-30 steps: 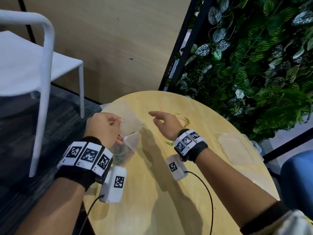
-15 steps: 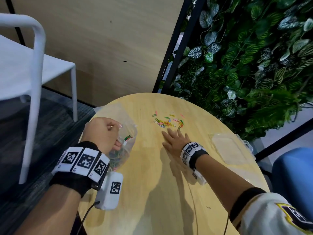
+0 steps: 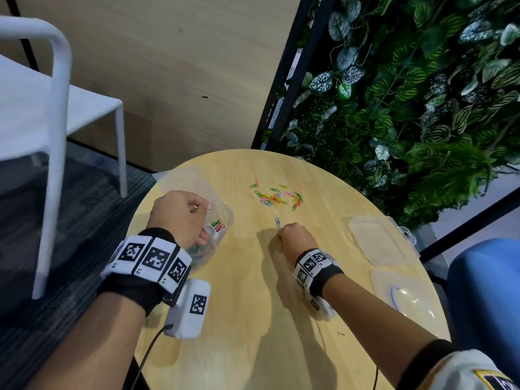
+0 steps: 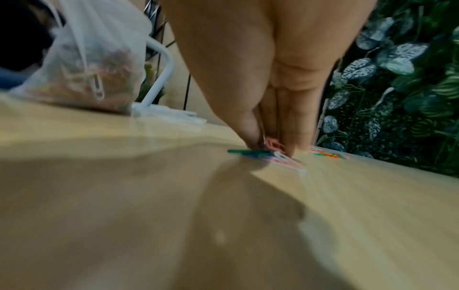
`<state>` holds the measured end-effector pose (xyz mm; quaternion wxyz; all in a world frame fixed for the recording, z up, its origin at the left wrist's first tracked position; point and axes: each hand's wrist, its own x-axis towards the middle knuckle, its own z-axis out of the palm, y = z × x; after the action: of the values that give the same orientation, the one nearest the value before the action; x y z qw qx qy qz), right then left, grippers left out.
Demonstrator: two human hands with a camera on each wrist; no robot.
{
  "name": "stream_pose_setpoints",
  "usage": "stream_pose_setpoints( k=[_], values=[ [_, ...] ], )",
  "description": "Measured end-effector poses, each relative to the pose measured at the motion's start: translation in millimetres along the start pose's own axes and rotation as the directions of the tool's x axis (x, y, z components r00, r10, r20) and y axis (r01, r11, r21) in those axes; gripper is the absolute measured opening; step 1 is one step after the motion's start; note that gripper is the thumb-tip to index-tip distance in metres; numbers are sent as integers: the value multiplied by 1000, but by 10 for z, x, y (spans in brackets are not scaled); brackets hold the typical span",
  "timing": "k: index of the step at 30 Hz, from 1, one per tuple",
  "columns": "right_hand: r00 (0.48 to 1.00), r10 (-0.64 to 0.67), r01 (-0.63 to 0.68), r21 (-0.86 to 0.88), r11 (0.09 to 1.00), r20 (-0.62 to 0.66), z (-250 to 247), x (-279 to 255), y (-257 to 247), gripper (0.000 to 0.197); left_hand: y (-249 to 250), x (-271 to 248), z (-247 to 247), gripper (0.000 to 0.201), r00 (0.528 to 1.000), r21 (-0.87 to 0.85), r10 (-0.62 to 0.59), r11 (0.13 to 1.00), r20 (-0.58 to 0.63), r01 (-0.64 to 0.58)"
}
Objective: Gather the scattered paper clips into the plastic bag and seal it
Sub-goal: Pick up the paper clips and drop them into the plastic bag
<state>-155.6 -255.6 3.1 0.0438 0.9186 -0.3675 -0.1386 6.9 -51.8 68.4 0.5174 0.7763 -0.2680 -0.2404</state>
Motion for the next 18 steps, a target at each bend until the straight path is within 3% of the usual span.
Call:
stream_pose_setpoints(
  k=[2,7,13,18],
  values=[
    [1000,28,-28,8,1000,-5,23,-46,-5,28,6,0,26,20,1000,1,6,1000,6,-6],
    [992,29,-42,105,994,126,14,-240,-64,31,41,5,101,20,1000,10,7,1000,12,-7],
    [999,8,-5,-57,998,51,59,-317,-45,23,56,-25,255,25,998,56,44,997,35,-45],
    [986,165,-166,170,971,17,-46,-162,211,29,96,-66,342,27,996,86,68,994,62,-73]
  ],
)
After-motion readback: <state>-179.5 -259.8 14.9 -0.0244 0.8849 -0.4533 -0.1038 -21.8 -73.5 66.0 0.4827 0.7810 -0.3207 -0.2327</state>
